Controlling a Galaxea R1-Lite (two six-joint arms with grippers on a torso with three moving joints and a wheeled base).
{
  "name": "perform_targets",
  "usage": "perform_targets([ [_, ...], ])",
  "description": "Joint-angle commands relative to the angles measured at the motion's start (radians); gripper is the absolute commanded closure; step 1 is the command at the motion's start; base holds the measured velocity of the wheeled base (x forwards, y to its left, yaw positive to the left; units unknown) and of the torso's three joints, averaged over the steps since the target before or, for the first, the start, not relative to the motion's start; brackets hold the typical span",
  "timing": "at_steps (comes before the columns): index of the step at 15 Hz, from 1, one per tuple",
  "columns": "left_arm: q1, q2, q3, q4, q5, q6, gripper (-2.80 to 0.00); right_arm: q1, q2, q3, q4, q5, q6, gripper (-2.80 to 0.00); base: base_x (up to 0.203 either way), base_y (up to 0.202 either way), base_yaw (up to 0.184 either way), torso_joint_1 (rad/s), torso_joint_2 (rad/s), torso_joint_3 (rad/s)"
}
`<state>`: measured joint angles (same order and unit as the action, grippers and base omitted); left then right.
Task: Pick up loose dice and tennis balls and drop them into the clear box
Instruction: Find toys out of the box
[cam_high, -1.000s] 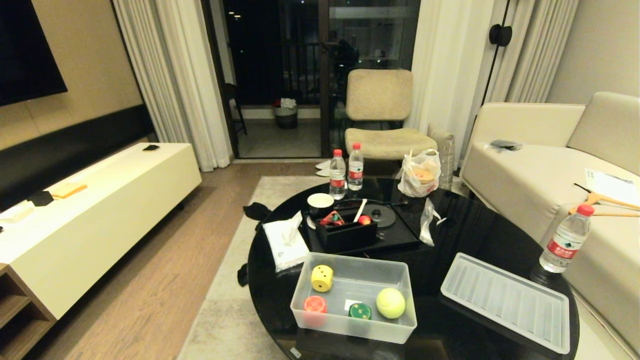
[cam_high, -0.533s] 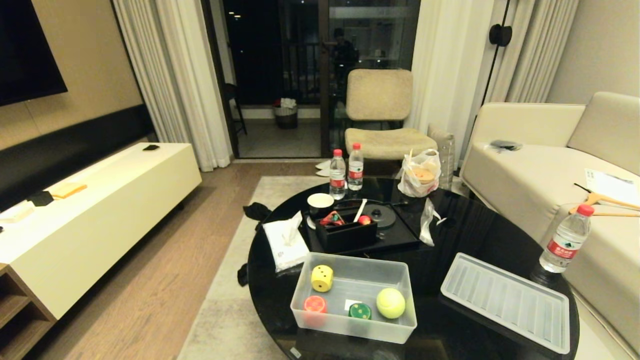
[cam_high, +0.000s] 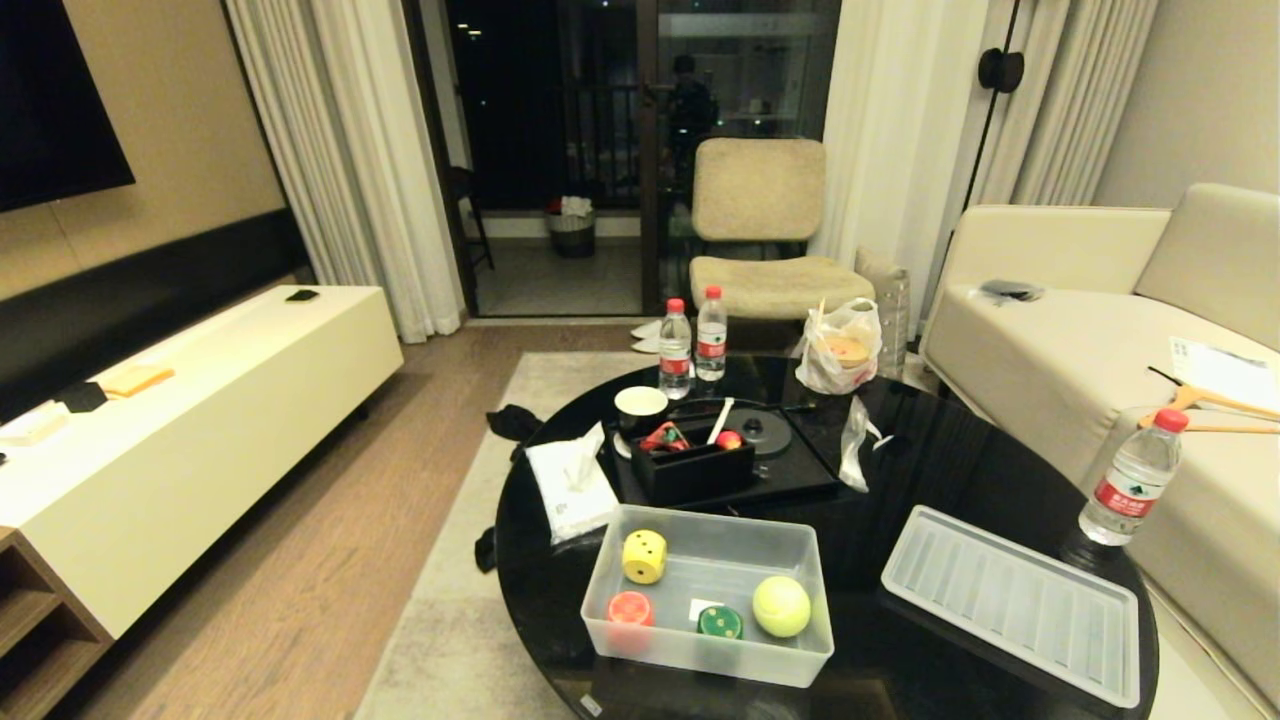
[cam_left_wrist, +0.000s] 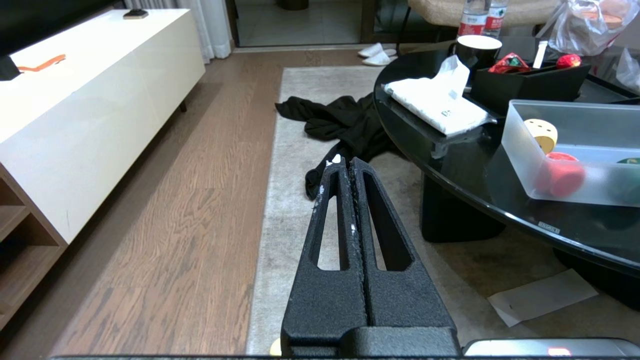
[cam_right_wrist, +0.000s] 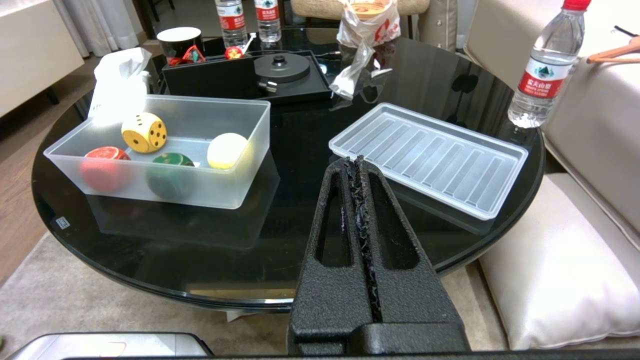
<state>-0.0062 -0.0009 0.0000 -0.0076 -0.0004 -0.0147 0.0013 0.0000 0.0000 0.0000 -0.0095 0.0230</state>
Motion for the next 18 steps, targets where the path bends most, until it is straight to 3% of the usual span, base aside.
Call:
perform_targets([
  [1,0.000,0.001,0.002,0.000,0.000,-0.001,0.00,0.002,0.000,0.002,0.000,0.000,0.000,0.00,0.000,0.000,0.000,0.000,0.00,0.000],
  [18,0.000,0.001,0.001,0.000,0.000,-0.001,0.00,0.002,0.000,0.002,0.000,0.000,0.002,0.00,0.000,0.000,0.000,0.000,0.00,0.000],
])
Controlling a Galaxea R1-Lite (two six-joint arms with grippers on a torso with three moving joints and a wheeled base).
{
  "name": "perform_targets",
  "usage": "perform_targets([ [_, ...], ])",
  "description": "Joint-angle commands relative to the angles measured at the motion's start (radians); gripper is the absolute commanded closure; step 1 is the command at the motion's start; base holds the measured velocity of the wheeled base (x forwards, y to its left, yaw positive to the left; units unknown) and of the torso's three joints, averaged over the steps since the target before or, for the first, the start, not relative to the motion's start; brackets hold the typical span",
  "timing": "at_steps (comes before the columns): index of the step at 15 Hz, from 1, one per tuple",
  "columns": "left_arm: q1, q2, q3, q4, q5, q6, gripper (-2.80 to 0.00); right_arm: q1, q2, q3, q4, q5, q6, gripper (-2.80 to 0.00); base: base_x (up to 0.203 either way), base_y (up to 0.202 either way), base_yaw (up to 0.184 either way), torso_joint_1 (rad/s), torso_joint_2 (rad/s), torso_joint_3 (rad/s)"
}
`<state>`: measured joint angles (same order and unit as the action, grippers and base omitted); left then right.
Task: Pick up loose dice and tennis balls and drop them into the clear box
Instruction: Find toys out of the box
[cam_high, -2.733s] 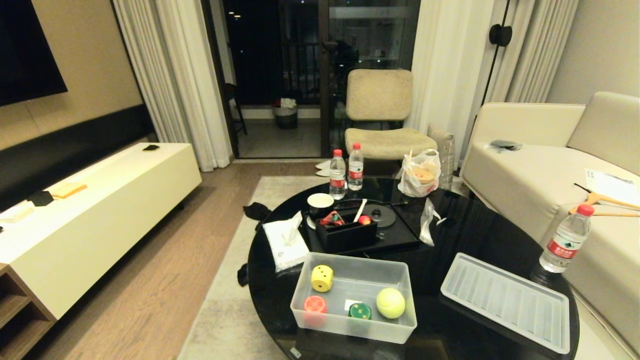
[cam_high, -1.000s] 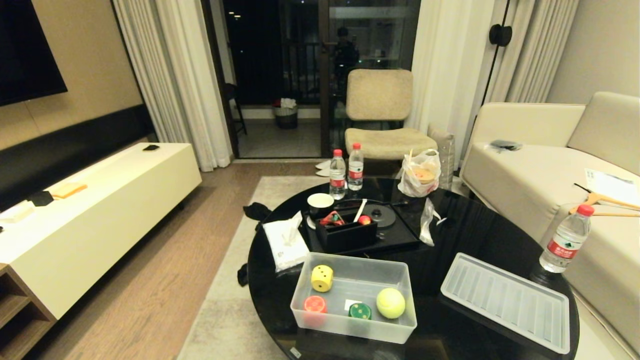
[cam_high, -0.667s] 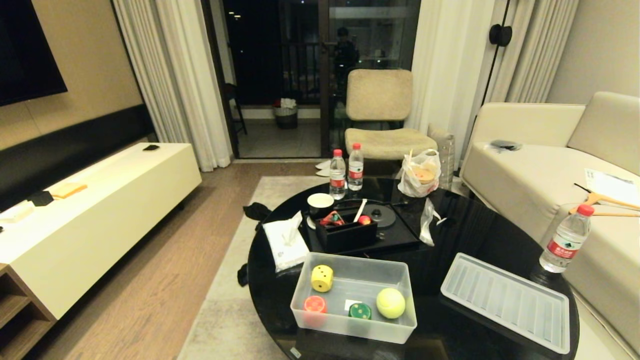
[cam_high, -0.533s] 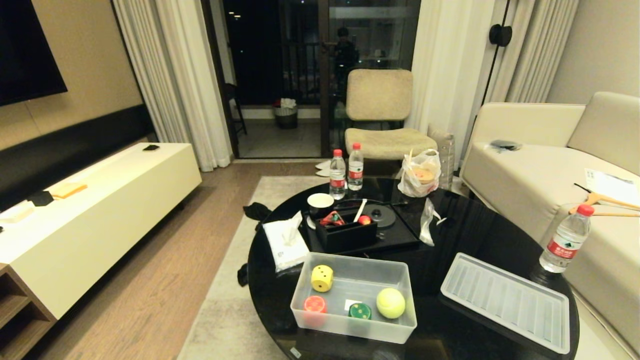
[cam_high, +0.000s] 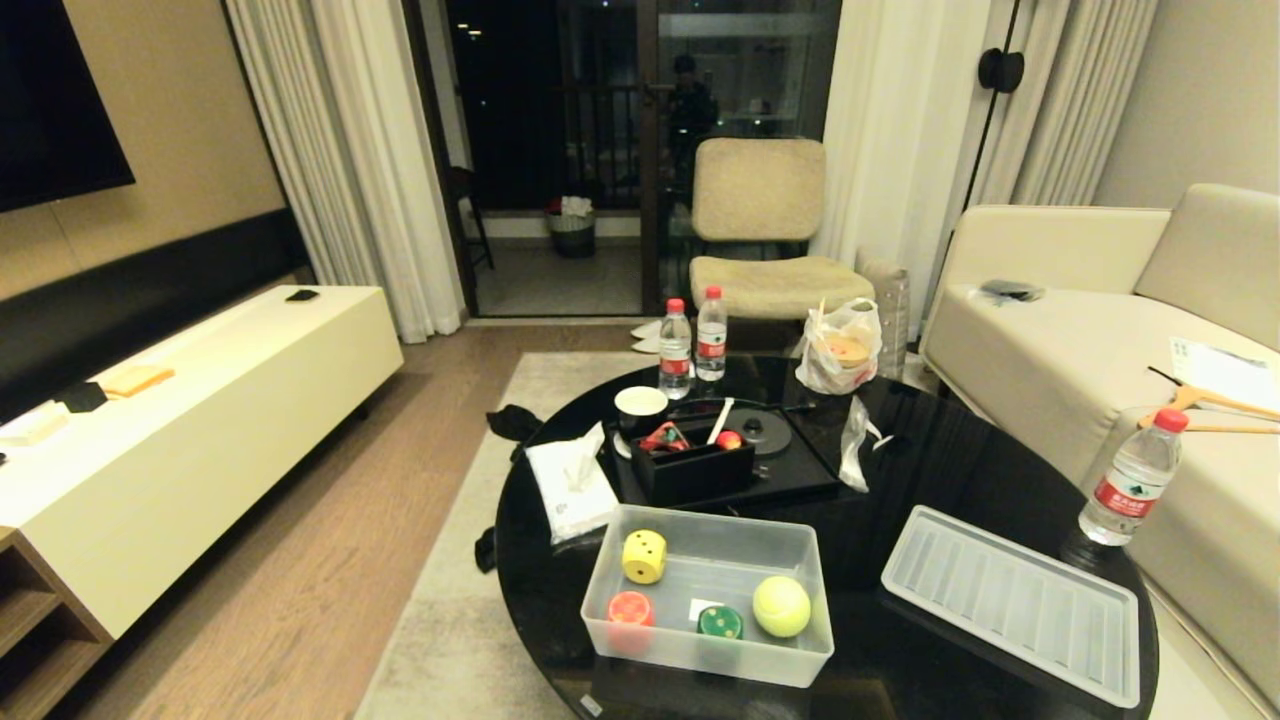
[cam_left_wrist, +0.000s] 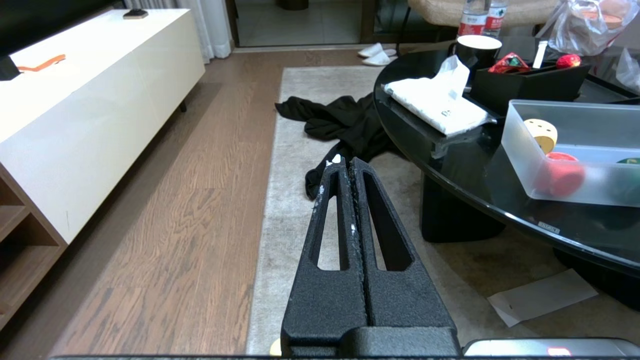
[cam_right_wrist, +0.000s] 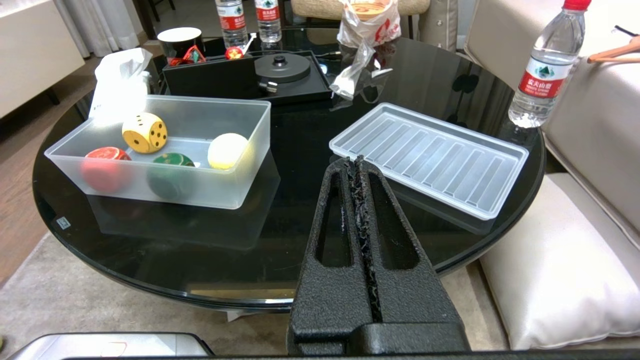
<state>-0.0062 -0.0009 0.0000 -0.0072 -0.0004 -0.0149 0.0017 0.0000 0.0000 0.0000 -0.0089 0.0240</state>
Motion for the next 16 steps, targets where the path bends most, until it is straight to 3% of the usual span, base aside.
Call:
perform_targets([
  [1,0.000,0.000,0.002,0.000,0.000,0.000,0.00,0.000,0.000,0.002,0.000,0.000,0.001,0.00,0.000,0.000,0.000,0.000,0.00,0.000],
  [6,0.000,0.001,0.002,0.000,0.000,0.000,0.00,0.000,0.000,0.002,0.000,0.000,0.001,0.00,-0.011,0.000,-0.004,0.000,0.00,0.000],
  [16,0.000,-0.001,0.002,0.000,0.000,0.000,0.00,0.000,0.000,0.002,0.000,0.000,0.001,0.00,-0.174,0.000,-0.003,0.003,0.00,0.003],
])
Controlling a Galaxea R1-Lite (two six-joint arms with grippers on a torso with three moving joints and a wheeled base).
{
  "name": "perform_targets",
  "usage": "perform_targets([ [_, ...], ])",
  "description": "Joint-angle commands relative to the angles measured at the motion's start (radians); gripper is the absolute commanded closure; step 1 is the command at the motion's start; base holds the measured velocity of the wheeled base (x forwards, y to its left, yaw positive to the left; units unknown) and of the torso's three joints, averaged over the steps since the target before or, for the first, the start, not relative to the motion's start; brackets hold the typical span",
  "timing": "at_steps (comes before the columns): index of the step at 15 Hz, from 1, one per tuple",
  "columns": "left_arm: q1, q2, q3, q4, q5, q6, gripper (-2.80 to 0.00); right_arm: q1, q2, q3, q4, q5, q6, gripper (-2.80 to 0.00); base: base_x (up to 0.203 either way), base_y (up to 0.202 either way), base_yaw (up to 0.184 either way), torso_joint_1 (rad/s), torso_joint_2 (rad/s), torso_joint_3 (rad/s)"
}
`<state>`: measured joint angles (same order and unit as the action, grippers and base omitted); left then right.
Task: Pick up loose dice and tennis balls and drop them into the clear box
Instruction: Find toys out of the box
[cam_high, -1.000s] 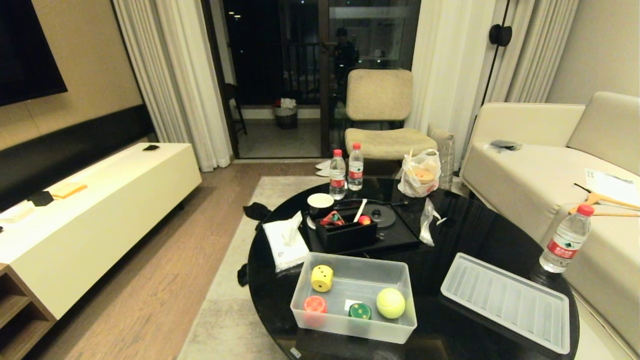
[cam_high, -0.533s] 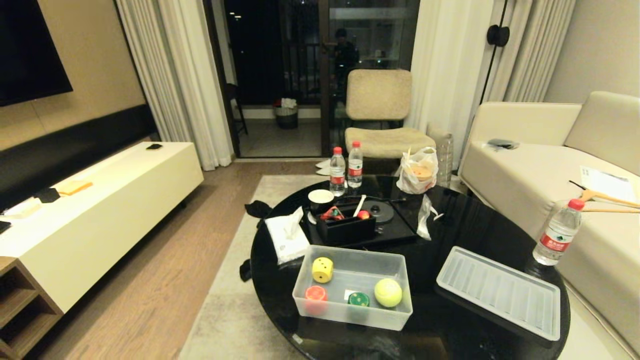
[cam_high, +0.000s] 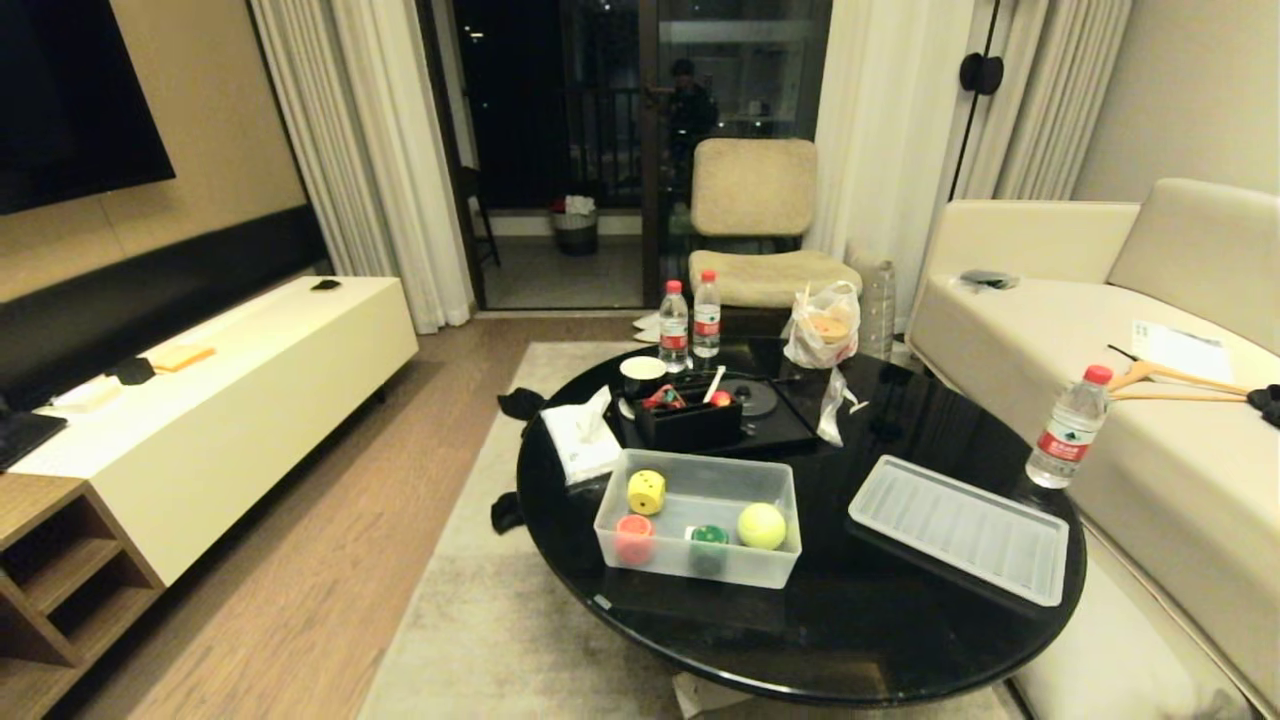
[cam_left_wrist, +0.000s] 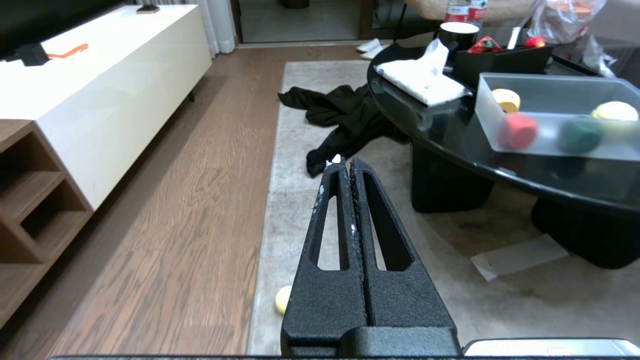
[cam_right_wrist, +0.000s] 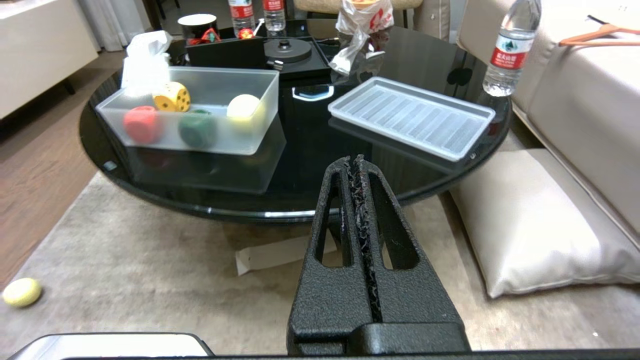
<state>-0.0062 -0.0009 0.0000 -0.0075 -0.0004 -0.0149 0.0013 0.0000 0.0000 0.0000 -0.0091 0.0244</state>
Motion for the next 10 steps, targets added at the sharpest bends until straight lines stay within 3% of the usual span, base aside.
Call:
perform_targets([
  [1,0.000,-0.001,0.002,0.000,0.000,0.000,0.00,0.000,0.000,0.002,0.000,0.000,0.000,0.00,0.000,0.000,0.000,0.000,0.00,0.000],
  [10,0.000,-0.001,0.002,-0.002,0.000,0.000,0.00,0.000,0.000,0.002,0.000,0.000,0.000,0.00,0.000,0.000,0.000,0.000,0.00,0.000],
])
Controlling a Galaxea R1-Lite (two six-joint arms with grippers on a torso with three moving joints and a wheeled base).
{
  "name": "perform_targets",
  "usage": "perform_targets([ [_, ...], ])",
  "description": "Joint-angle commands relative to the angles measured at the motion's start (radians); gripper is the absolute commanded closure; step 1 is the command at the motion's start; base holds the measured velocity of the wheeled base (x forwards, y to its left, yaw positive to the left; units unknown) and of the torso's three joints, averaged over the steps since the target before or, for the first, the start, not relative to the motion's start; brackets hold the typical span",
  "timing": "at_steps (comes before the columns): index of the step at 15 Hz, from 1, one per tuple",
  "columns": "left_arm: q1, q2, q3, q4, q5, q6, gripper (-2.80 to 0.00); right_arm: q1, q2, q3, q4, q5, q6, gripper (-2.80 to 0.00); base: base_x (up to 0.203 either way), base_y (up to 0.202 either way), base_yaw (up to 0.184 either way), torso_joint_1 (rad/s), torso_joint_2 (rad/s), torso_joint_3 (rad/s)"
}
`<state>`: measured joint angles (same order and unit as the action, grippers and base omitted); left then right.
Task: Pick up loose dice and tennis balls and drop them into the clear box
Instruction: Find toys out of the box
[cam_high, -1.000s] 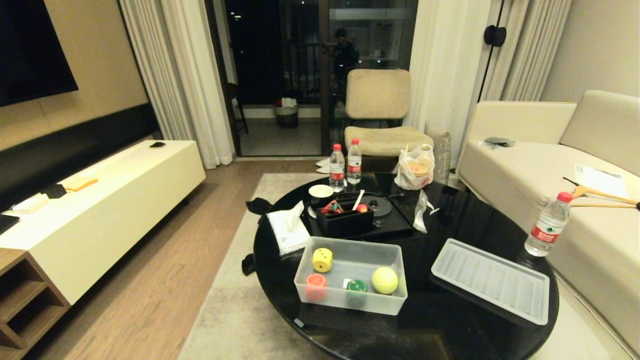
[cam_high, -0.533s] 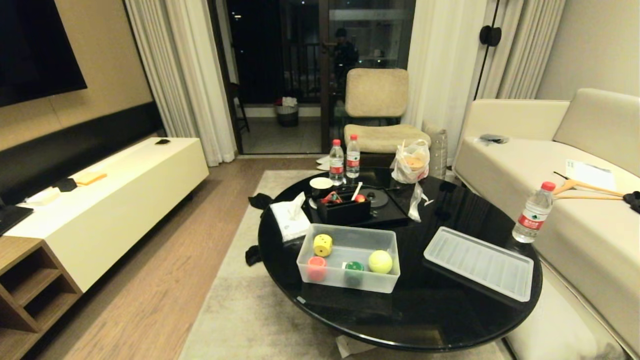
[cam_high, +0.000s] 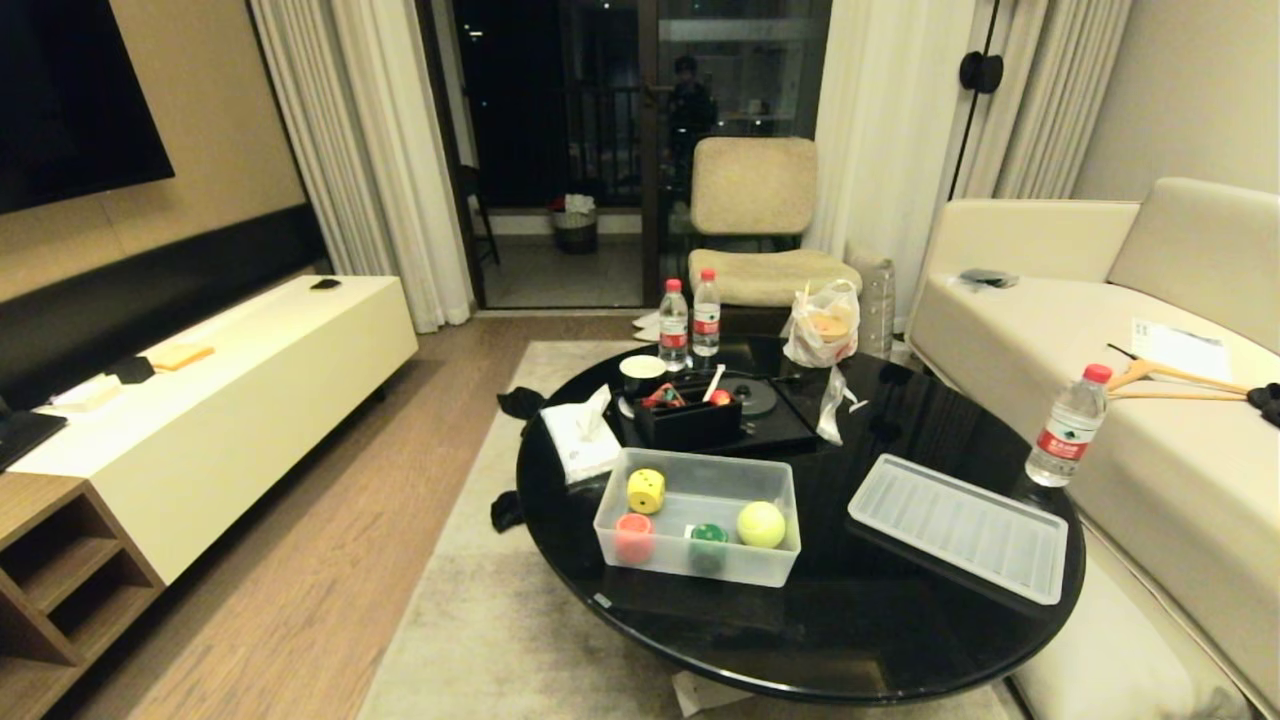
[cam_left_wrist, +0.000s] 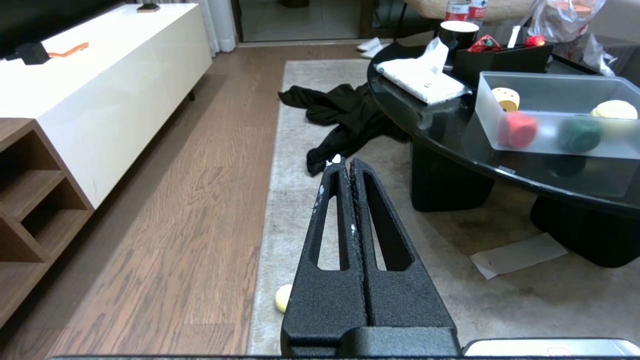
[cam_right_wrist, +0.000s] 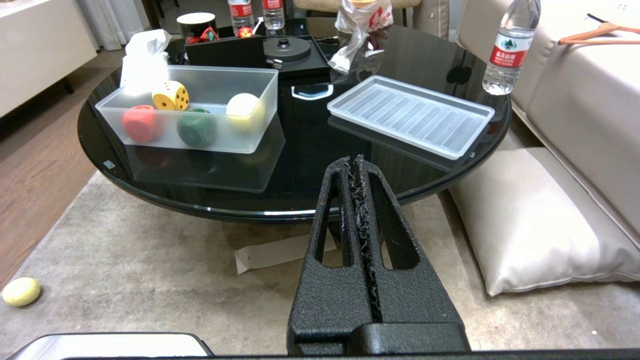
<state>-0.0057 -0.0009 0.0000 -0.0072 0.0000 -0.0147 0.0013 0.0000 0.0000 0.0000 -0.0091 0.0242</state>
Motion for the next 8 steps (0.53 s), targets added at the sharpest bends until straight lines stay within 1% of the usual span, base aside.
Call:
perform_targets([
  [1,0.000,0.001,0.002,-0.005,0.000,0.001,0.00,0.000,0.000,0.002,0.000,0.000,0.000,0.00,0.000,0.000,0.000,0.000,0.00,0.000],
  [8,0.000,0.001,0.002,-0.005,0.000,0.001,0.00,0.000,0.000,0.002,0.000,0.000,0.000,0.00,0.000,0.000,0.000,0.000,0.00,0.000],
])
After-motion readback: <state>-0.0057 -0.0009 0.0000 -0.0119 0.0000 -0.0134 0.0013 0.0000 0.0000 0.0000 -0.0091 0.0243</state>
